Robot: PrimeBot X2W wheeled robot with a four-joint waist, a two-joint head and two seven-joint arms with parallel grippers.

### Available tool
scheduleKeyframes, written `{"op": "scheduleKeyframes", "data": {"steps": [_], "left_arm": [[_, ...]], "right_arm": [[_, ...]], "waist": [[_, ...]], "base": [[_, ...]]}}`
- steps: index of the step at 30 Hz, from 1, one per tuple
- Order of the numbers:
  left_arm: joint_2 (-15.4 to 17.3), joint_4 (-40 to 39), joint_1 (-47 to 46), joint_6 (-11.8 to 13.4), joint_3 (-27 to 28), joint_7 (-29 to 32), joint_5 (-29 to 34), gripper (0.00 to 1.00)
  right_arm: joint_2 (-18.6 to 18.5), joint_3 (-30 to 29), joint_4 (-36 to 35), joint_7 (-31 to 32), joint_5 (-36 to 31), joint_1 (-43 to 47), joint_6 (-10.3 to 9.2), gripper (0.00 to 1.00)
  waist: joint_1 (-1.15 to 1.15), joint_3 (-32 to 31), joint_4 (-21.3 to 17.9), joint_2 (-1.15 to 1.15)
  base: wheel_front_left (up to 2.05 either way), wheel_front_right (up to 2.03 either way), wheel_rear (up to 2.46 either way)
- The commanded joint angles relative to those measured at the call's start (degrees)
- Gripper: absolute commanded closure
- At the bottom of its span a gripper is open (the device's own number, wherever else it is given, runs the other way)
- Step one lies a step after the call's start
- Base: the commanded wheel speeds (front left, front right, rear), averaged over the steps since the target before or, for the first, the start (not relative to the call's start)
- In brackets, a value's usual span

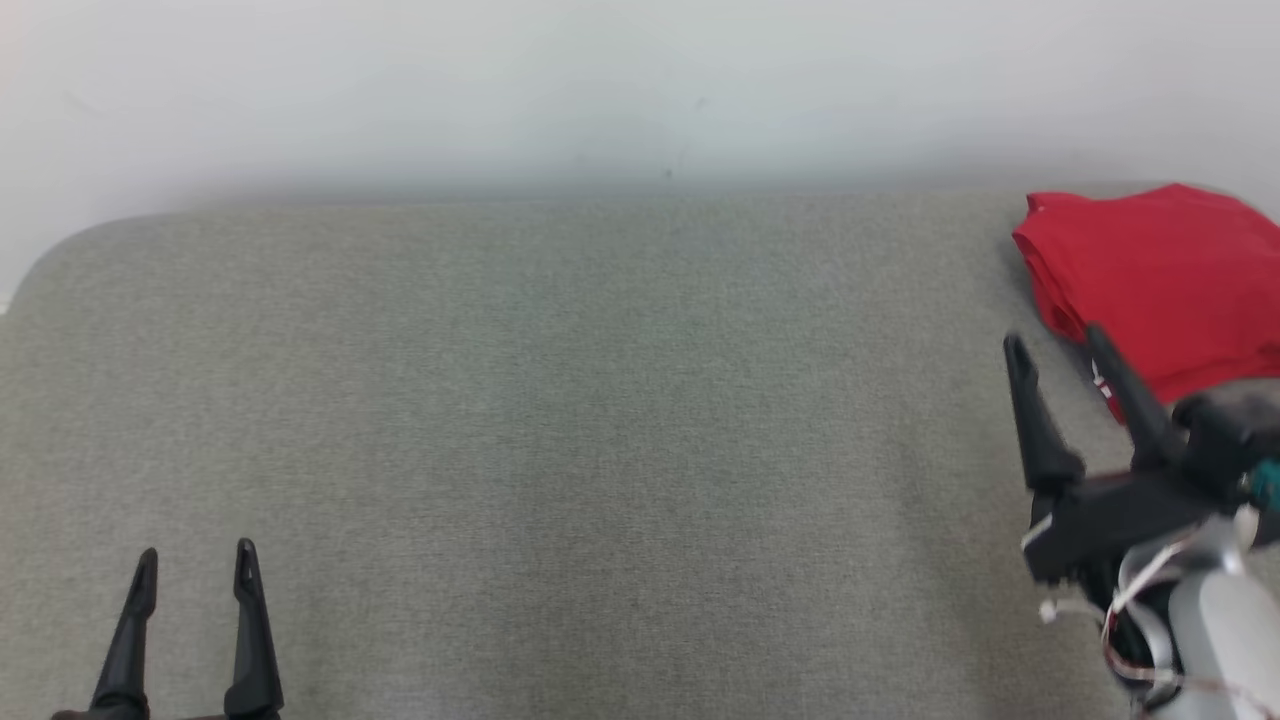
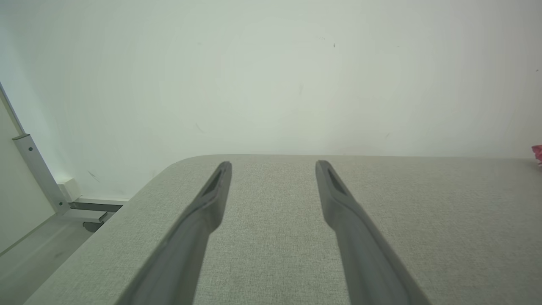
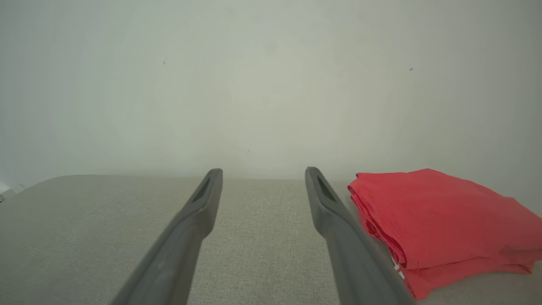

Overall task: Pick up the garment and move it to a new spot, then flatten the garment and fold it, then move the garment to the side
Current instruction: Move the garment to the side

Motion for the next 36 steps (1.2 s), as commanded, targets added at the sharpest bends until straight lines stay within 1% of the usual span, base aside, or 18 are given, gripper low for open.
{"op": "scheduleKeyframes", "data": {"steps": [1,8,10,12,18,25,36], "left_arm": [[-0.4,0.2,0.8,-0.2,0.1,-0.2,0.5,0.00],[-1.2,1.3,1.3,-0.7,-0.8,-0.2,0.8,0.00],[-1.4,1.9,1.3,-0.9,-1.1,-0.2,0.9,0.00],[-1.6,2.4,1.5,-1.1,-1.3,-0.2,0.9,0.00],[-2.0,3.7,1.8,-1.5,-1.7,-0.2,1.0,0.00],[-2.2,4.9,2.7,-1.8,-2.1,-0.2,0.6,0.00],[-2.3,6.5,1.8,-2.2,-3.1,-0.2,0.4,0.00]], "right_arm": [[0.9,-0.5,-1.1,0.2,-0.8,2.3,-0.02,0.00],[5.7,-3.9,-5.7,0.3,-2.4,11.8,-0.02,0.00],[6.2,-4.2,-6.9,-0.3,-4.7,13.9,-0.02,0.00],[8.3,-4.5,-7.6,-0.6,-4.8,16.0,-0.01,0.00],[11.2,-6.2,-8.8,-2.0,-6.3,21.5,-0.01,0.00],[12.3,-5.9,-10.4,-3.0,-7.0,25.2,-0.01,0.00],[12.8,-4.1,-12.5,-5.5,-8.1,28.0,-0.01,0.00]], "waist": [[0.01,-1.1,1.1,0.01],[0.01,-1.9,1.8,0.01],[0.01,-2.3,1.9,0.01],[0.01,-2.6,1.8,0.01],[0.01,-4.1,1.8,0.01],[0.01,-5.6,1.6,0.01],[0.01,-6.6,2.8,0.01]], "base": [[0.00,0.00,0.00],[0.00,0.00,0.00],[0.00,0.00,0.00],[0.00,0.00,0.00],[0.00,0.00,0.00],[0.00,0.00,0.00],[0.00,0.00,0.00]]}}
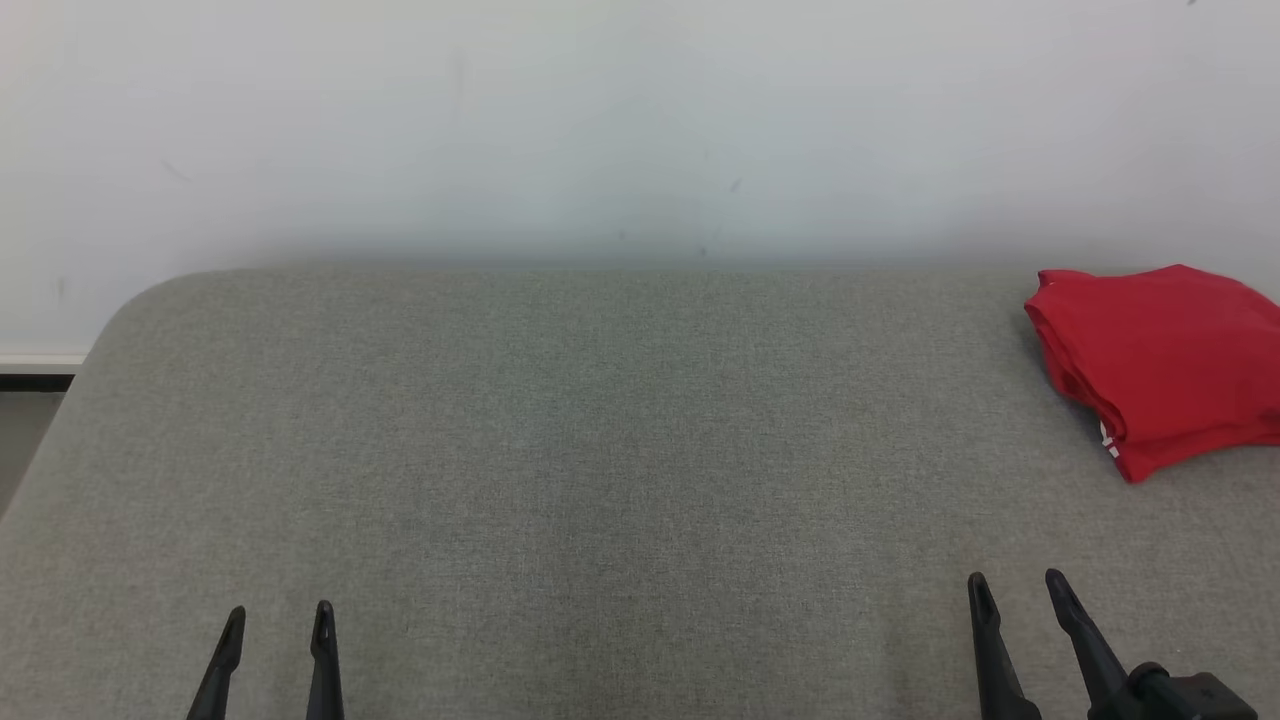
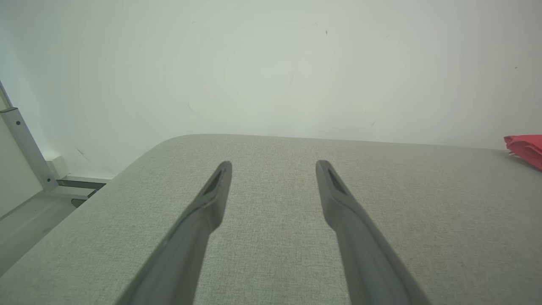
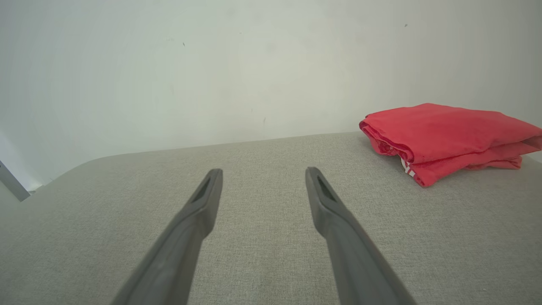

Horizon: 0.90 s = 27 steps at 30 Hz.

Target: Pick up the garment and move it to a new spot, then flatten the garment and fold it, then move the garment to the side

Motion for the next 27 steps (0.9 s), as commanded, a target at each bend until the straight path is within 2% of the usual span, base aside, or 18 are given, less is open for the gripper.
{"op": "scheduleKeyframes", "data": {"steps": [1,22,23,27], "left_arm": [[0.0,0.2,-0.4,0.0,-0.1,-0.2,0.1,0.00],[1.0,0.8,-0.2,0.3,-1.2,-0.2,0.4,0.00],[0.7,0.9,0.0,0.0,-1.2,0.0,0.1,1.00],[0.2,3.0,0.3,-0.1,-1.1,0.6,-0.8,1.00]], "right_arm": [[0.1,0.2,-0.2,-0.4,-0.5,0.8,0.00,0.00],[0.2,1.5,1.0,-1.5,1.0,1.0,0.00,0.00],[0.1,1.4,1.1,-1.1,0.8,0.7,0.00,1.00],[0.1,1.6,2.9,-0.9,1.6,1.2,0.00,1.00]], "waist": [[0.00,-0.2,0.3,0.00],[0.00,-1.1,0.5,0.00],[0.00,-1.1,0.5,0.00],[0.00,-1.1,0.4,0.00]], "base": [[0.00,0.00,0.00],[0.00,0.00,0.00],[0.00,0.00,0.00],[0.00,0.00,0.00]]}}
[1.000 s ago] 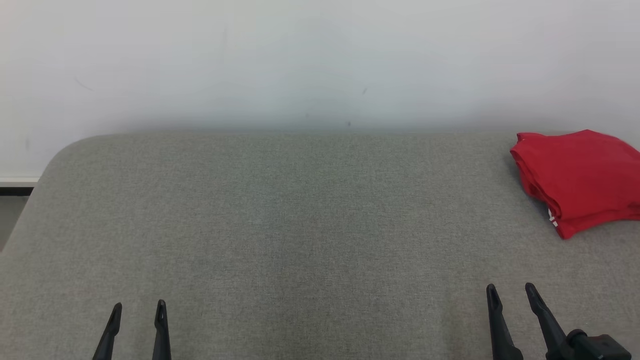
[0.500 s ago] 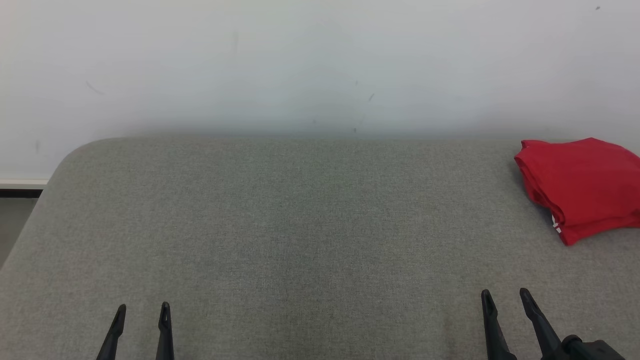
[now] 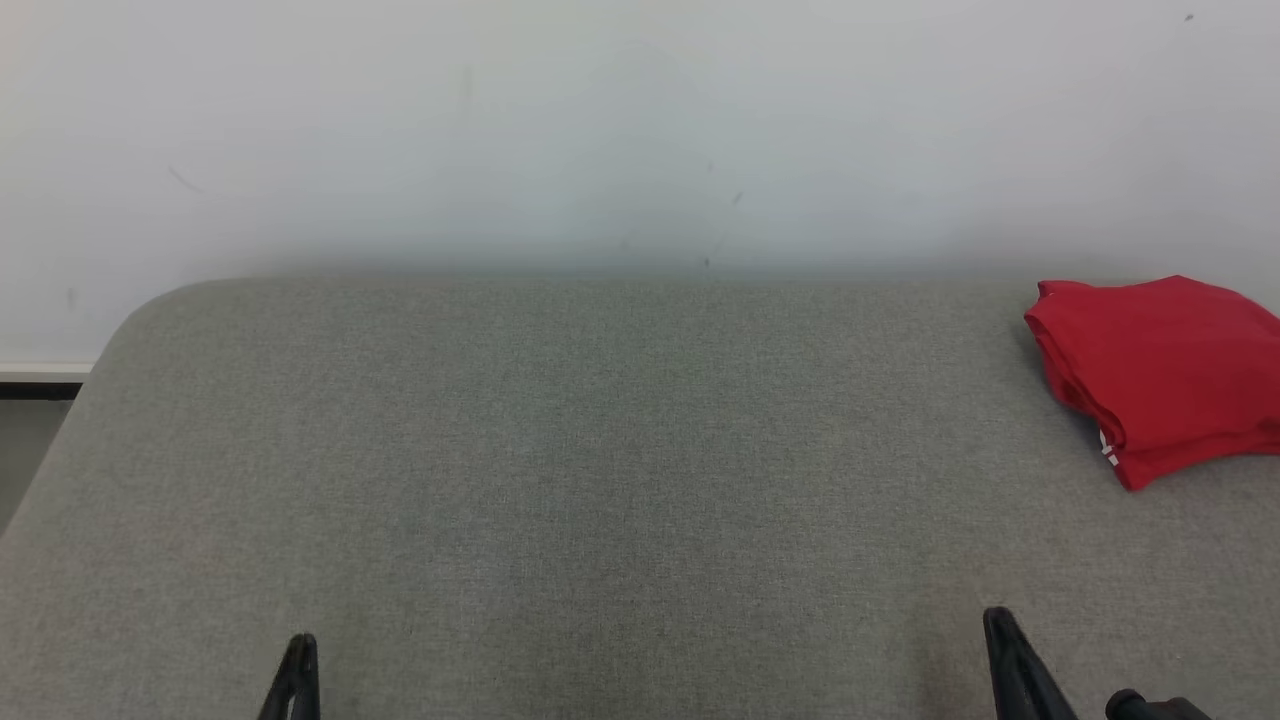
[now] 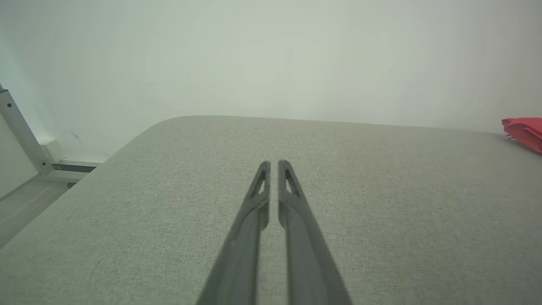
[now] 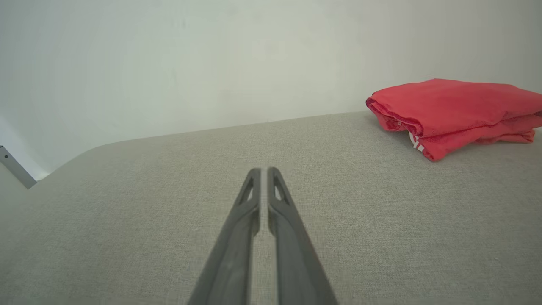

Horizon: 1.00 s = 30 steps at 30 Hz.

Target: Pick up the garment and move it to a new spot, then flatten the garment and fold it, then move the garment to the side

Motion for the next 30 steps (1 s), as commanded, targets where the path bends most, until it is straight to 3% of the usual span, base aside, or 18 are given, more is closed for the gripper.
{"op": "scheduleKeyframes", "data": {"steps": [1,30], "left_arm": [[0.0,0.3,-0.6,0.0,0.4,0.7,-1.9,1.00],[-1.0,2.0,-4.8,-0.4,1.8,7.8,-30.1,1.00]], "right_arm": [[-0.1,0.0,-0.2,0.1,2.0,-0.2,0.00,1.00],[-1.6,-1.0,4.2,3.5,30.7,-6.0,0.01,1.00]], "waist": [[0.00,0.0,0.0,0.00],[0.00,0.6,-0.7,0.00]], "base": [[0.00,0.00,0.00],[0.00,0.00,0.00]]}}
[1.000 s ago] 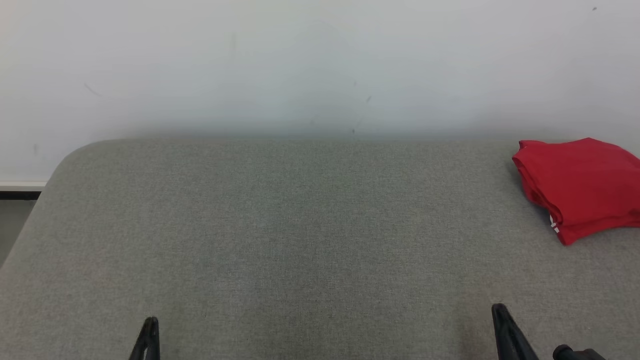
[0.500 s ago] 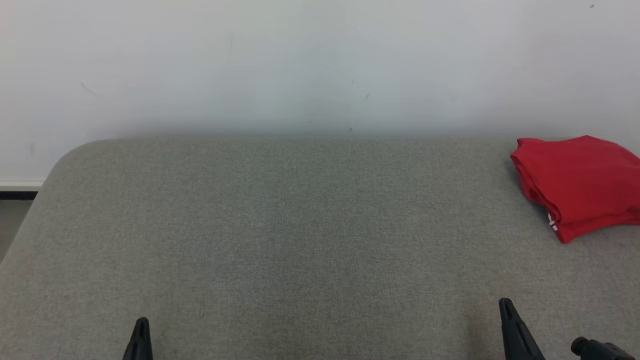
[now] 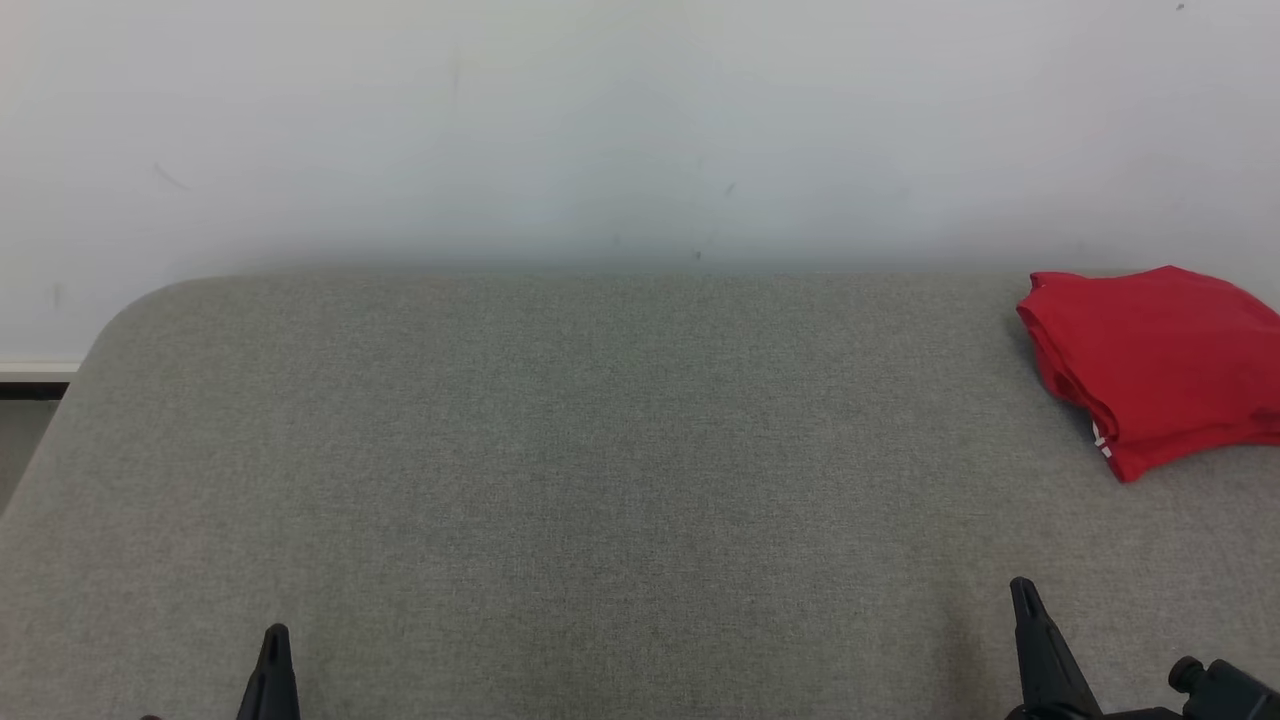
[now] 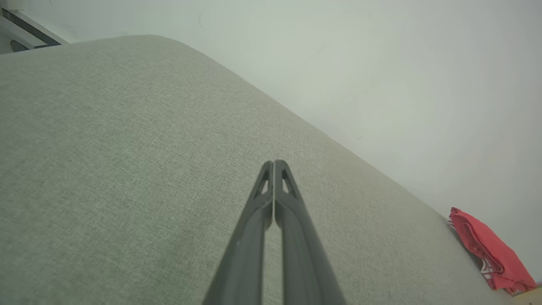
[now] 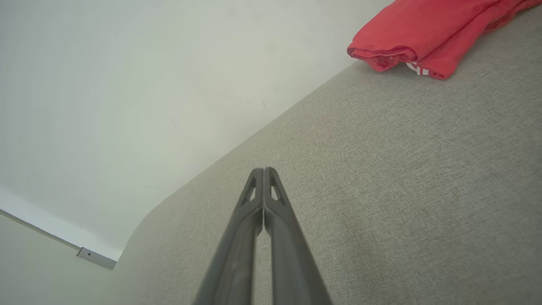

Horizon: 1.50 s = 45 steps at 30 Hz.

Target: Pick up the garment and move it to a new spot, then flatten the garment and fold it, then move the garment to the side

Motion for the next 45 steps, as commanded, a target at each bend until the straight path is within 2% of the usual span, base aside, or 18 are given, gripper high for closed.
{"op": "scheduleKeyframes", "data": {"steps": [1,15,45], "left_arm": [[0.0,-0.5,-1.8,-0.3,0.3,0.5,-2.0,1.00],[-0.4,0.3,-3.4,-0.5,1.0,3.3,-12.9,1.00],[-1.0,1.7,-6.3,-0.7,2.1,8.3,-32.0,1.00]], "right_arm": [[-0.6,-0.3,-0.4,0.2,2.1,-1.4,0.01,1.00],[-0.8,-1.1,1.3,1.8,12.9,-3.6,0.02,1.00],[-0.9,-3.0,4.3,5.1,31.1,-7.3,0.03,1.00]], "waist": [[0.00,0.0,0.0,-0.01],[0.00,0.3,-0.4,-0.01],[0.00,0.8,-1.0,-0.01]], "base": [[0.00,0.00,0.00],[0.00,0.00,0.00],[0.00,0.00,0.00]]}}
